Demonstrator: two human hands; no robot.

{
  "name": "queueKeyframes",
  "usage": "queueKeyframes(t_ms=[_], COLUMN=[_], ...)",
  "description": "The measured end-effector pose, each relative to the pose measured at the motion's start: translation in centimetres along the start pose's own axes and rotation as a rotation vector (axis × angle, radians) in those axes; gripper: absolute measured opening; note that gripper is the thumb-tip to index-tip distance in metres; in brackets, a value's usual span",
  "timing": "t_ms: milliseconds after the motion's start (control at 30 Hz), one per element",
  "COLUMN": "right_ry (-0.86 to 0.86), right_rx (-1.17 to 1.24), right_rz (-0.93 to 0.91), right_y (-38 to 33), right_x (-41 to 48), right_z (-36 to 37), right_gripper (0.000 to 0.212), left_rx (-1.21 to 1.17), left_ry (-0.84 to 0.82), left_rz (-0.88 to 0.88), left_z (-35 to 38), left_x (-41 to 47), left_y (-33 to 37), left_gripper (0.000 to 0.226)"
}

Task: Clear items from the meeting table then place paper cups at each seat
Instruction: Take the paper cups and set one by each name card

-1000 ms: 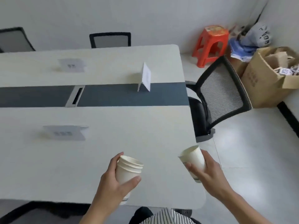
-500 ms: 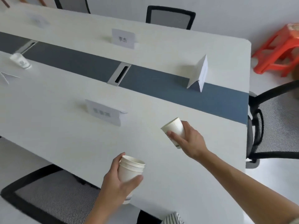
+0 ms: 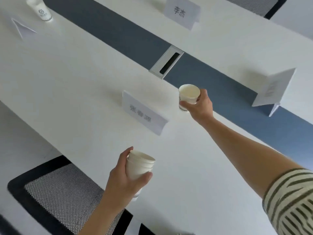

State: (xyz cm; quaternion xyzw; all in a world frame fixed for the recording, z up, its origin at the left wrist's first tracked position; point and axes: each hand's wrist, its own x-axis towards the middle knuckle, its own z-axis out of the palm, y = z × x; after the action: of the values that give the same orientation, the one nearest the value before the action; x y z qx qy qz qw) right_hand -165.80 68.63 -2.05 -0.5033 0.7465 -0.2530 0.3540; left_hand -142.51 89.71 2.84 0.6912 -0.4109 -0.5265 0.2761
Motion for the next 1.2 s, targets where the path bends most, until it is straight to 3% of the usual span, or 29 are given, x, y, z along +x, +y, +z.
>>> queueKeyframes(t_ms=[267, 433, 533, 667, 867, 1200], right_ry=[0.015, -0.022, -0.025, -0.079, -0.144, 0.01], right_rx=[0.025, -0.015, -0.003, 0.055, 0.187, 0.479], right_rz=[0.048, 0.051, 0.058, 0.058, 0.091, 0.216], right_y=[2.3, 2.7, 3.0, 3.5, 5.6, 14.2], right_x=[2.3, 1.7, -0.7, -7.1, -19.7, -40.0], right_z=[4.6, 3.3, 1.1, -3.3, -10.5, -19.3], right_gripper=[0.066, 0.062, 0.049, 0.024, 0.006, 0.01], left_rx=[-0.025, -0.027, -0.013, 0.006, 0.089, 0.371], left_ry=[0.087, 0.052, 0.01, -0.084, -0.277, -0.6], left_rz=[-0.074, -0.023, 0.025, 0.093, 0.206, 0.484], left_z=[-2.4, -1.8, -0.8, 1.1, 5.3, 15.3], left_x=[0.7, 1.1, 1.1, 0.2, -3.8, -17.2], left_y=[-2.6, -1.3, 0.3, 2.9, 5.0, 2.6], left_gripper=[0.078, 0.08, 0.077, 0.076, 0.077, 0.075])
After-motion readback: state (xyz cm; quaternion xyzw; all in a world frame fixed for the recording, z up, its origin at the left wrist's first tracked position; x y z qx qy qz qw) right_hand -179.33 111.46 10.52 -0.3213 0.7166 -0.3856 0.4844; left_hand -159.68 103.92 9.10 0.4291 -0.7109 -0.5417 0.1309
